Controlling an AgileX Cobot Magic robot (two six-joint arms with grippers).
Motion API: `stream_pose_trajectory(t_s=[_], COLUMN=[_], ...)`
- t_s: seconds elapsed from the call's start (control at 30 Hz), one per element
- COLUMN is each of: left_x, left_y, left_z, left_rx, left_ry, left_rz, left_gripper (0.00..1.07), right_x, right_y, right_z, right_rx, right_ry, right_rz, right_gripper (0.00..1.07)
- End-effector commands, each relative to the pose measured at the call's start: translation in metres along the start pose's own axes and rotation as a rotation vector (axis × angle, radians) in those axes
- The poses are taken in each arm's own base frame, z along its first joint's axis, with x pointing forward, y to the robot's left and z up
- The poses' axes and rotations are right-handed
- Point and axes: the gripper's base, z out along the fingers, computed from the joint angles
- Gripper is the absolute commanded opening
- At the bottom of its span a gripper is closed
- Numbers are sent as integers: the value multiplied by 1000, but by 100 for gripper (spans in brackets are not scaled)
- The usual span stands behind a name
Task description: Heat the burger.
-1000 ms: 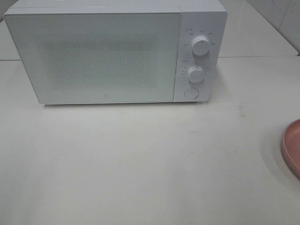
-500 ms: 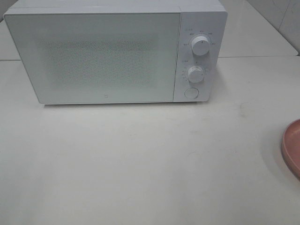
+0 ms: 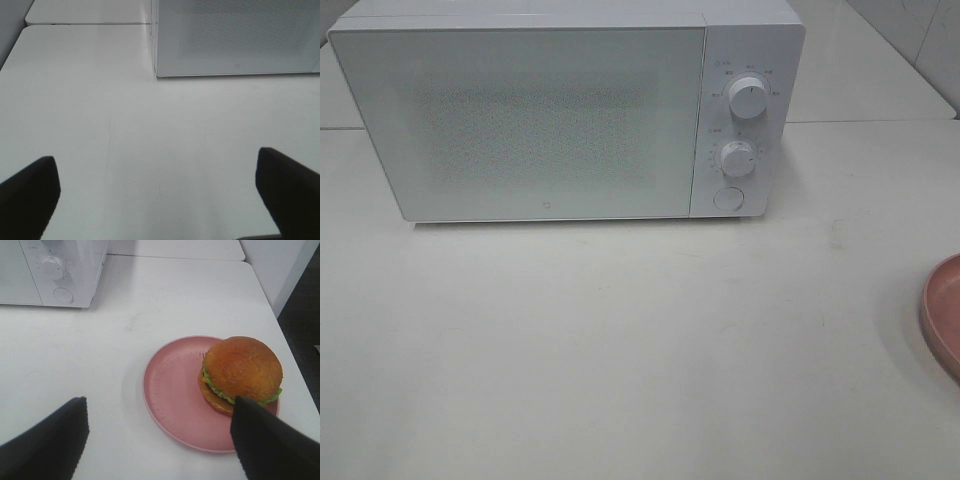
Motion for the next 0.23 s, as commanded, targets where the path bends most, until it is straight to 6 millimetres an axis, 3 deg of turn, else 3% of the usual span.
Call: stream_pose_trajectory(t_s=[0.03,0.23], left_x=[3,3], left_y=[-1,-1], left_z=[-2,-2], left_rx=[2,2], left_ry=[-18,-18], left_rz=[-6,-6], left_gripper=[100,100], right_x=[1,1], right_y=[-1,-1], right_z=[-4,-4], right_rx=[13,13], right_ry=[-43,-43], right_rz=[6,6], right_gripper=[76,76])
